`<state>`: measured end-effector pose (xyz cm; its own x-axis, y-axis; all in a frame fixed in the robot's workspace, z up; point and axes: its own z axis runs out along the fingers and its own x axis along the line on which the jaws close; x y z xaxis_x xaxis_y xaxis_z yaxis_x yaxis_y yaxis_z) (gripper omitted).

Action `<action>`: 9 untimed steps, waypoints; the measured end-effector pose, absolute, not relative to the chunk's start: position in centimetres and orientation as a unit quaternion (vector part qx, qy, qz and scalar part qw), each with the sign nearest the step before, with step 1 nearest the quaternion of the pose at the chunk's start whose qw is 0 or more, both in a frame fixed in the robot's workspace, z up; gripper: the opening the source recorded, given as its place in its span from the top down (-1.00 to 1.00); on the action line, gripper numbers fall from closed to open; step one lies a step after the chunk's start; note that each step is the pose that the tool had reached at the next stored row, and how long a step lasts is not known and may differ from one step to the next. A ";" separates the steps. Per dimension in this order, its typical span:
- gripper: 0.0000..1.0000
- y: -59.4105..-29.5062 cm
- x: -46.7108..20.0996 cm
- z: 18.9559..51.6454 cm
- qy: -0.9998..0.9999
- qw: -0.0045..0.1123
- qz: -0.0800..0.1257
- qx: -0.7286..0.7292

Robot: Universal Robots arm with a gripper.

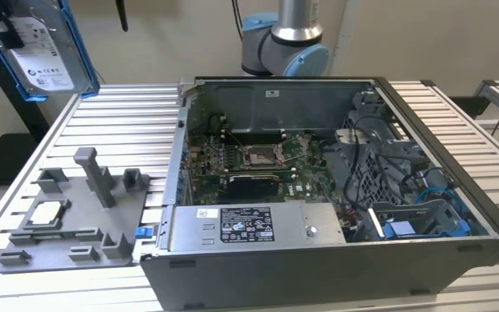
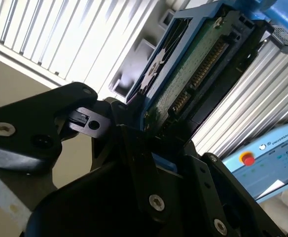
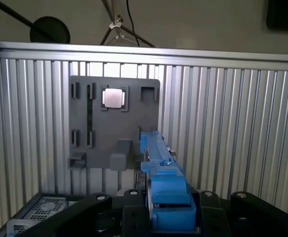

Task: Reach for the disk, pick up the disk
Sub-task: 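Pick up the disk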

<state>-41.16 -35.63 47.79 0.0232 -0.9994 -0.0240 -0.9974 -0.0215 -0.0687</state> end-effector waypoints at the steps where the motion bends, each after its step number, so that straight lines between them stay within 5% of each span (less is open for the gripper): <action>1: 1.00 -35.6 -41.0 47.8 0.699 0.033 -0.015 -0.715; 9: 1.00 -35.6 -39.3 47.8 0.699 0.033 -0.015 -0.715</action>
<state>-39.29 -35.63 47.79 0.0232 -0.9994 -0.0240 -0.9974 -0.0215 -0.0688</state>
